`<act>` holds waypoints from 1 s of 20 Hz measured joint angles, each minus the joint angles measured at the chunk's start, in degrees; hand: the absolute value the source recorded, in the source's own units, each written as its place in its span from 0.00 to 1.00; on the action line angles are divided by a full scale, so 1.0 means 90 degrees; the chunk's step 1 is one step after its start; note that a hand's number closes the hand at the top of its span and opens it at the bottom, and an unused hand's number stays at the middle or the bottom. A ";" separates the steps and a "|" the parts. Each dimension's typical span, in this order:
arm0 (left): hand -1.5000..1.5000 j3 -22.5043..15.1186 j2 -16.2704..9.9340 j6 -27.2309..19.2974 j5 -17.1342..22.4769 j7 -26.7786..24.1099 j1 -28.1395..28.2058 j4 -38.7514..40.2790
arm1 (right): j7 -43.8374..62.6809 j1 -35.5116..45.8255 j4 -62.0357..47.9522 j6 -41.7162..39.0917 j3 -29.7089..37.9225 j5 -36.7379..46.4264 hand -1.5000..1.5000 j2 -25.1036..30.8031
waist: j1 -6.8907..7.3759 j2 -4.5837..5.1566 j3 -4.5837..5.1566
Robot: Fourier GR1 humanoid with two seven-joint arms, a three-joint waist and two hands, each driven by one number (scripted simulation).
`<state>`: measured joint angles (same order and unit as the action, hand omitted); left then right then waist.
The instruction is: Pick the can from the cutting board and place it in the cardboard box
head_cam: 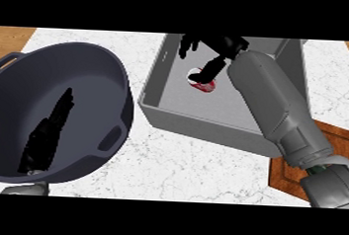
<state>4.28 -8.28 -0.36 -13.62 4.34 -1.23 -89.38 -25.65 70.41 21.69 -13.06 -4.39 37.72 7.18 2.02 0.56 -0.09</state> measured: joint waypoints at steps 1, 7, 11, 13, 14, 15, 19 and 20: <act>0.50 -0.0001 -0.0002 -0.0005 -0.0011 0.0034 -0.0049 0.0010 | -0.0032 0.0017 -0.0132 0.0071 0.0020 0.0018 0.00 -0.0073 | 0.0006 0.0007 0.0002; 0.50 0.0022 -0.0012 0.0043 0.0036 -0.0021 -0.0045 0.0048 | -0.0112 0.0095 -0.0480 0.0316 0.0602 -0.0430 0.00 -0.0381 | 0.0011 0.0015 0.0000; 0.50 -0.0027 0.0035 0.0018 -0.0004 -0.0021 0.0010 -0.0002 | -0.0135 0.0101 -0.0546 0.0425 0.1325 -0.1083 0.00 -0.0300 | 0.0019 0.0020 -0.0002; 0.50 -0.0075 0.0072 -0.0010 -0.0044 0.0026 0.0054 -0.0088 | -0.0109 0.0172 -0.0616 0.0306 0.1688 -0.1419 0.00 -0.0145 | 0.0043 0.0031 0.0000; 0.50 -0.0063 0.0053 0.0014 -0.0014 -0.0002 0.0039 -0.0077 | -0.0078 0.0231 -0.0664 0.0245 0.1871 -0.1588 0.00 -0.0076 | 0.0061 0.0042 -0.0001; 0.50 -0.0077 0.0080 -0.0015 -0.0036 0.0012 -0.0005 -0.0059 | -0.0085 0.0247 -0.0713 0.0145 0.2040 -0.1750 0.00 0.0011 | 0.0064 0.0052 -0.0001; 0.50 -0.0066 0.0060 0.0020 -0.0008 0.0054 -0.0103 -0.0018 | 0.0027 0.0370 -0.0917 -0.0121 0.2650 -0.2292 0.00 0.0513 | 0.0119 0.0092 0.0002; 0.50 -0.0071 0.0058 0.0013 -0.0019 0.0024 -0.0113 -0.0005 | 0.0064 0.0391 -0.0965 -0.0212 0.2772 -0.2395 0.00 0.0703 | 0.0133 0.0103 0.0001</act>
<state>3.64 -7.77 -0.24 -13.79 4.55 -2.25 -89.43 -25.07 73.93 13.01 -14.97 20.56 16.17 13.50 3.22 1.48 -0.07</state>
